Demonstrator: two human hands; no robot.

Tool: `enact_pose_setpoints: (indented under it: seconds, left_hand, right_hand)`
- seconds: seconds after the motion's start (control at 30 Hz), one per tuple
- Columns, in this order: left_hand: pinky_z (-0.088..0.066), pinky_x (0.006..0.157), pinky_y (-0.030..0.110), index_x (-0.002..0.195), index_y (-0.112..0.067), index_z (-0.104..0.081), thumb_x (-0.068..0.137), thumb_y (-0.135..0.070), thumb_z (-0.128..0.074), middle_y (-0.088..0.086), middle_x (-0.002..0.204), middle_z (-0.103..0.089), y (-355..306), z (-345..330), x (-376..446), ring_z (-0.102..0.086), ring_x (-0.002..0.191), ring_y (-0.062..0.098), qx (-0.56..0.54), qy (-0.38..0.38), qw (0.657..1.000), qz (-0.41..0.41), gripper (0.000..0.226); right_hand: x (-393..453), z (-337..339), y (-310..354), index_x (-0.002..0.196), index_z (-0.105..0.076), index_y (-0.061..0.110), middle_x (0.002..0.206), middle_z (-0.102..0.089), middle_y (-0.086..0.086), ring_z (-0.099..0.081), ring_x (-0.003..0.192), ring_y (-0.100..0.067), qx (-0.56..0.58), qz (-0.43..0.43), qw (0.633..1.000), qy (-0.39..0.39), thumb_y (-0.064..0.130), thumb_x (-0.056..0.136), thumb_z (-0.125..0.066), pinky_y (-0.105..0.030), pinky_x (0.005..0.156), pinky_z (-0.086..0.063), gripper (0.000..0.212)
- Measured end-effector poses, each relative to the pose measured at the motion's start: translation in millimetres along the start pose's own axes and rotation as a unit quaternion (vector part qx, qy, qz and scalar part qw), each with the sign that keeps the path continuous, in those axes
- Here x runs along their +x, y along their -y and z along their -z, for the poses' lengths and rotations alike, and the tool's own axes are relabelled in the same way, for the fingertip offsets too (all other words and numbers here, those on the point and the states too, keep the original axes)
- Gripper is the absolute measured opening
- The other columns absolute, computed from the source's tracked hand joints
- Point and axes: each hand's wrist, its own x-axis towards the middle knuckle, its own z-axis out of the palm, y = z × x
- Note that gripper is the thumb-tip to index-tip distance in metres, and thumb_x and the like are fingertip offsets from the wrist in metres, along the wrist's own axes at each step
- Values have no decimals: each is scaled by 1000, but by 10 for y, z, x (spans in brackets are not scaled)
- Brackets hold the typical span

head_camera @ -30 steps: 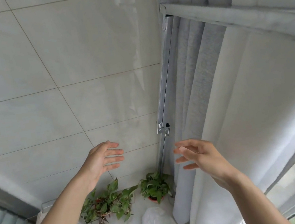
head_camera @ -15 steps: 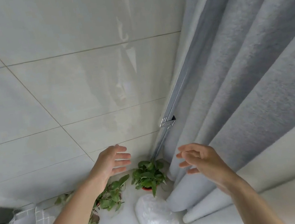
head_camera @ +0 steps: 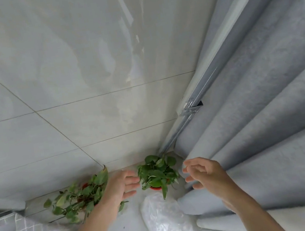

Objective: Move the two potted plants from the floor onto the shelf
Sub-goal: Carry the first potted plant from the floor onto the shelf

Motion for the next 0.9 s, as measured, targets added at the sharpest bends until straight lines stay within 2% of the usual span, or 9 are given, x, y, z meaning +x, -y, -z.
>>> enact_pose_setpoints:
  seconds: [0.2, 0.33, 0.43, 0.5, 0.6, 0.67, 0.73, 0.8, 0.9]
  left_hand:
    - [-58, 80, 35, 112, -7, -64, 104, -25, -33, 10, 107, -74, 1250, -616, 1006, -71, 96, 23, -40, 11, 996, 76, 37]
    - [-56, 87, 40, 108, -4, -63, 104, -27, -32, 13, 106, -72, 2074, -971, 1872, -69, 98, 27, -146, -9, 982, 121, 39]
    - [-55, 90, 40, 107, -1, -63, 103, -24, -33, 14, 108, -70, 2724, -1228, 2583, -67, 96, 27, -201, -38, 967, 154, 38]
    - [-54, 86, 38, 115, 2, -60, 101, -20, -36, 15, 109, -66, 3008, -1344, 2905, -64, 92, 27, -223, -52, 957, 175, 36]
    - [-52, 76, 34, 125, 3, -56, 98, -15, -41, 13, 94, -58, 3290, -1461, 3355, -55, 76, 24, -264, -84, 946, 165, 36]
    - [-53, 81, 32, 127, 0, -55, 97, -14, -43, 13, 98, -57, 3360, -1512, 3526, -56, 83, 24, -274, -87, 947, 146, 36]
    - [-54, 83, 33, 128, 0, -55, 96, -11, -44, 15, 109, -58, 3404, -1541, 3608, -60, 95, 25, -258, -90, 954, 127, 36]
    - [-54, 81, 34, 131, 1, -54, 98, -8, -43, 17, 118, -62, 3445, -1525, 3640, -63, 103, 27, -240, -91, 959, 121, 37]
    - [-53, 80, 35, 135, 1, -52, 100, -5, -41, 15, 129, -61, 3507, -1445, 3673, -63, 108, 27, -211, -78, 967, 122, 38]
  right_hand:
    - [832, -320, -1268, 110, -67, 24, 108, -72, 3, -68, 99, -10, -2, 20, 1000, -7, 19, 96, -59, -31, 86, -58, 17]
    - [1461, -575, -2233, 98, -67, 31, 108, -72, 1, -66, 105, -15, 4, 38, 998, -48, 17, 95, -58, -39, 94, -54, 16]
    - [2002, -828, -3054, 86, -66, 34, 102, -74, 1, -67, 98, -16, 3, 38, 995, -96, 18, 94, -59, -40, 90, -56, 19]
    - [2272, -965, -3438, 83, -66, 31, 96, -74, 1, -67, 90, -18, -8, 17, 991, -129, 22, 91, -60, -40, 84, -56, 14]
    - [2684, -1184, -3989, 81, -65, 28, 80, -68, 7, -65, 82, -19, -38, -2, 990, -137, 24, 91, -60, -29, 68, -53, 12]
    - [2866, -1291, -4234, 88, -70, 18, 73, -65, 4, -62, 76, -21, -59, -28, 989, -129, 22, 91, -59, -25, 63, -46, 12]
    - [2974, -1373, -4374, 95, -71, 12, 81, -68, -4, -64, 82, -28, -54, -55, 991, -110, 17, 90, -57, -35, 71, -52, 16]
    - [2999, -1446, -4436, 96, -68, 13, 86, -70, -7, -67, 88, -32, -3, -84, 992, -96, 13, 92, -56, -44, 81, -57, 13]
    - [3004, -1524, -4457, 97, -65, 15, 83, -69, -5, -68, 81, -25, 80, -120, 985, -93, 9, 95, -55, -47, 79, -59, 12]
